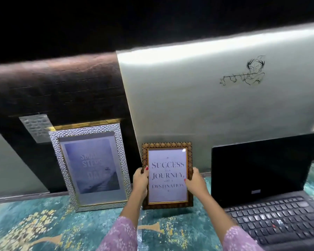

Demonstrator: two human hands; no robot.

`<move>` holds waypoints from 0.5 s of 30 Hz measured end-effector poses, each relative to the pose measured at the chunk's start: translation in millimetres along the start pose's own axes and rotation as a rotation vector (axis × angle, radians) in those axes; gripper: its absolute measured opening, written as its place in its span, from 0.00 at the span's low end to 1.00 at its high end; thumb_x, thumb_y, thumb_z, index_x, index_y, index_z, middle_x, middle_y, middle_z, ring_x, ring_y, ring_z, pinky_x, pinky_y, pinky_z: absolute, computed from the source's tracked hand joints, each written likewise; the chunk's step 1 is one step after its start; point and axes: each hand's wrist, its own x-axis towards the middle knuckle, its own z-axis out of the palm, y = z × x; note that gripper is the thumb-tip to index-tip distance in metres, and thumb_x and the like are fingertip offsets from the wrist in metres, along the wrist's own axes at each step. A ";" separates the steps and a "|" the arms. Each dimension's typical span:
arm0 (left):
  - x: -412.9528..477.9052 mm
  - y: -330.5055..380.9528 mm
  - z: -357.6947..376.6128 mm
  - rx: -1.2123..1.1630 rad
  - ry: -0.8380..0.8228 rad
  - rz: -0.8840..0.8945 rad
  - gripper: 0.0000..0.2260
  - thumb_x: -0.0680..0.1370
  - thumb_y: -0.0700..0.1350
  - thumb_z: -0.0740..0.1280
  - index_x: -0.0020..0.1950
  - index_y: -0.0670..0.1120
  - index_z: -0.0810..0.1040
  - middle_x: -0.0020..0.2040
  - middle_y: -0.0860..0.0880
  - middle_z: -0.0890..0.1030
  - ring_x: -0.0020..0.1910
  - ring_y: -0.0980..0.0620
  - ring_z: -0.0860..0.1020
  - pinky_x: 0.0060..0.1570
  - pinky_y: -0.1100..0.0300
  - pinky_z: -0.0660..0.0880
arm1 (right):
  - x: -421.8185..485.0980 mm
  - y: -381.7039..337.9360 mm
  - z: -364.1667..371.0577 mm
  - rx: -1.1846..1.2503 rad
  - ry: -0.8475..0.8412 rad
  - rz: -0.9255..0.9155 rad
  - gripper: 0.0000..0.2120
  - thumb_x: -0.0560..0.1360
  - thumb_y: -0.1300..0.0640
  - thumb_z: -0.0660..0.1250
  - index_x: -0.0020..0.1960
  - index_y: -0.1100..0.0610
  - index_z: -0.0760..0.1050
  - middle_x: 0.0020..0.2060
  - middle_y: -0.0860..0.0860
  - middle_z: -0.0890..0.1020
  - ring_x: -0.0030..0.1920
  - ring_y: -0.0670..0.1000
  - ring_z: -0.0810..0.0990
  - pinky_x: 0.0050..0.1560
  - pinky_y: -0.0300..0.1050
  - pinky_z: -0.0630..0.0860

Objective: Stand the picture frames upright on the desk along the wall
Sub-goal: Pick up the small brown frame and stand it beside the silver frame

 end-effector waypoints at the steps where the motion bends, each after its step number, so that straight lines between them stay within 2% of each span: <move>1: 0.2 1.6 1.5 0.049 -0.011 0.002 0.06 0.79 0.39 0.59 0.50 0.39 0.74 0.48 0.38 0.78 0.44 0.43 0.78 0.53 0.40 0.76 | -0.3 2.2 -0.4 0.017 -0.006 0.012 0.17 0.71 0.61 0.63 0.60 0.58 0.68 0.57 0.59 0.78 0.56 0.60 0.76 0.47 0.46 0.71; 3: 1.9 2.4 5.4 0.096 -0.014 -0.003 0.11 0.79 0.41 0.58 0.58 0.37 0.70 0.49 0.38 0.78 0.42 0.43 0.78 0.50 0.42 0.77 | 0.8 4.8 -3.0 0.047 -0.036 0.017 0.17 0.71 0.60 0.64 0.59 0.56 0.70 0.56 0.56 0.80 0.55 0.57 0.77 0.46 0.44 0.71; 5: 2.6 5.7 8.1 0.104 -0.010 -0.034 0.15 0.80 0.42 0.57 0.65 0.38 0.64 0.51 0.40 0.75 0.43 0.44 0.77 0.47 0.46 0.77 | 9.1 7.1 -3.7 0.046 -0.058 -0.010 0.22 0.71 0.59 0.65 0.64 0.54 0.67 0.59 0.55 0.79 0.54 0.55 0.78 0.48 0.44 0.75; 7: 5.9 7.4 9.3 0.127 -0.012 -0.088 0.19 0.79 0.41 0.57 0.69 0.40 0.58 0.52 0.40 0.74 0.48 0.41 0.77 0.52 0.44 0.76 | 14.3 -0.8 -6.8 0.025 -0.087 -0.016 0.30 0.70 0.61 0.63 0.70 0.53 0.59 0.64 0.56 0.73 0.55 0.56 0.77 0.49 0.46 0.76; 10: 8.4 14.4 11.0 0.167 -0.040 -0.090 0.25 0.78 0.39 0.59 0.71 0.40 0.52 0.46 0.45 0.73 0.52 0.42 0.74 0.60 0.39 0.73 | 15.6 -20.3 -9.6 0.007 -0.118 0.018 0.35 0.72 0.64 0.60 0.74 0.55 0.47 0.68 0.59 0.63 0.56 0.58 0.74 0.45 0.43 0.71; 11: 7.8 17.4 12.2 0.176 -0.055 -0.088 0.26 0.78 0.38 0.59 0.73 0.41 0.50 0.50 0.43 0.74 0.53 0.41 0.73 0.61 0.40 0.72 | 17.5 -21.7 -8.7 0.003 -0.119 0.023 0.36 0.73 0.63 0.61 0.74 0.56 0.45 0.69 0.59 0.61 0.57 0.58 0.74 0.46 0.45 0.71; 12: 10.4 21.5 13.7 0.175 -0.055 -0.086 0.27 0.79 0.37 0.57 0.74 0.42 0.47 0.59 0.41 0.73 0.57 0.40 0.73 0.62 0.41 0.71 | 19.0 -24.3 -8.5 0.009 -0.121 0.030 0.36 0.73 0.62 0.61 0.74 0.56 0.44 0.69 0.59 0.60 0.58 0.58 0.73 0.48 0.46 0.71; 13: 9.5 27.2 15.1 0.186 -0.050 -0.090 0.29 0.79 0.35 0.55 0.75 0.43 0.44 0.66 0.39 0.69 0.62 0.39 0.71 0.63 0.43 0.69 | 19.2 -26.5 -8.2 0.015 -0.118 0.027 0.36 0.74 0.62 0.61 0.74 0.56 0.43 0.70 0.59 0.59 0.59 0.58 0.72 0.51 0.46 0.71; 15: 11.3 35.3 18.8 0.217 -0.073 -0.109 0.31 0.79 0.30 0.52 0.75 0.42 0.39 0.73 0.39 0.63 0.69 0.40 0.65 0.68 0.47 0.63 | 23.0 -27.9 -9.1 0.014 -0.105 0.022 0.36 0.74 0.61 0.61 0.74 0.56 0.43 0.71 0.59 0.58 0.59 0.58 0.72 0.51 0.45 0.69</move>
